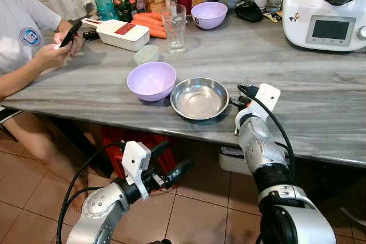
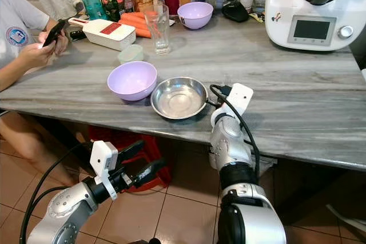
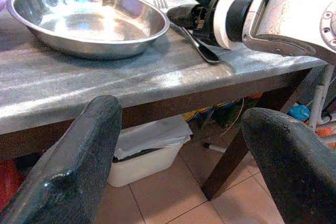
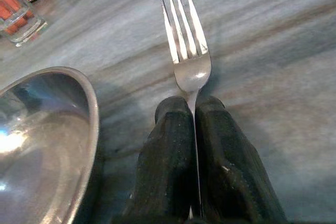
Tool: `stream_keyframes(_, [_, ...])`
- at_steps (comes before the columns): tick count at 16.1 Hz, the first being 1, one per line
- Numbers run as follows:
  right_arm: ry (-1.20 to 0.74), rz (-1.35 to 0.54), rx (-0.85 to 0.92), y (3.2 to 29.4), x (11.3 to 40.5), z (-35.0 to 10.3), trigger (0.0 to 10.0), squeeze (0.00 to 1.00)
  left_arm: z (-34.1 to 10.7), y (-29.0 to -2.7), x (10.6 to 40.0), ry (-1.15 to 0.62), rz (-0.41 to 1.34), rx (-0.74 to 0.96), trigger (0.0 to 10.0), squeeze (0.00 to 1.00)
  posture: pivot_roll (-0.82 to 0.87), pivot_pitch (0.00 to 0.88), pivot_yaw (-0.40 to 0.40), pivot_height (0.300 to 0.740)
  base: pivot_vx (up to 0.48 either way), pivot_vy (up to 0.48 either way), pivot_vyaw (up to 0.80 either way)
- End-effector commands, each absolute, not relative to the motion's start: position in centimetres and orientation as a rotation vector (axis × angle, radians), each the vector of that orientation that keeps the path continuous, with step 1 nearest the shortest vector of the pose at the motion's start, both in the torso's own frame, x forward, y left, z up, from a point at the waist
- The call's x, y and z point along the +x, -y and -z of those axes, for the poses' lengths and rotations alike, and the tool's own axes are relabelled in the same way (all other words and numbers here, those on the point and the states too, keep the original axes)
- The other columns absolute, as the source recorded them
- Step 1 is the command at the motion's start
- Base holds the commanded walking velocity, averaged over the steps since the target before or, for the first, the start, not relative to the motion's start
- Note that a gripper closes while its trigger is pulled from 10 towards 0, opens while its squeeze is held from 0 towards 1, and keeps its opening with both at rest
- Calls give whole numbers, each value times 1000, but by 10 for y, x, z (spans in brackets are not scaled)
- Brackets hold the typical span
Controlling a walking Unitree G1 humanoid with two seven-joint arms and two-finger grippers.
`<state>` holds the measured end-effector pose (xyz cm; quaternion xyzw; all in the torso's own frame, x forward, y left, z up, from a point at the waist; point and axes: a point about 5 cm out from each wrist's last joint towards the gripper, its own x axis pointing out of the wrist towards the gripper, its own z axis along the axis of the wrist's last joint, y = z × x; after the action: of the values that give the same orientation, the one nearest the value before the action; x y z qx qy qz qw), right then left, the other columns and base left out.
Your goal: Setting the table
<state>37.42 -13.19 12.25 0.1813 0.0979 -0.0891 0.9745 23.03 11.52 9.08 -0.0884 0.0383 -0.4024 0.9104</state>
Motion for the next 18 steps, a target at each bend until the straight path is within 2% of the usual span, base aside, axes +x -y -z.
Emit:
stream_keyframes(1, [-220,162,382,124,375,-119,10000,0,-90,-117,228,-88,837,-165,10000,0,-12,123,101,740,0,0,0])
stream_keyframes(2, [-220,160,382,123,375,-119,10000,0,-90,-117,228,-88,837,-166,10000,0,-12,123,101,740,0,0,0])
stream_keyframes(3, [-220,161,380,123,375,-118,10000,910,-90,-117,228,-88,838,-166,10000,0,-12,123,101,740,0,0,0])
stream_keyframes(4, [-221,162,374,123,375,-118,10000,1000,-90,-116,228,-87,839,-168,10000,0,-12,119,97,740,0,0,0])
stream_keyframes(11, [-172,172,335,132,374,-121,10000,1000,-97,-114,242,-21,804,-173,10000,0,-26,77,85,740,0,0,0])
stream_keyframes(15, [11,146,292,137,364,-144,10000,1000,-102,-127,264,31,658,-194,10000,0,-50,44,81,740,0,0,0])
stream_keyframes(18, [122,118,191,141,350,-155,10000,1000,-105,-141,275,67,515,-195,10000,0,-56,24,77,740,0,0,0])
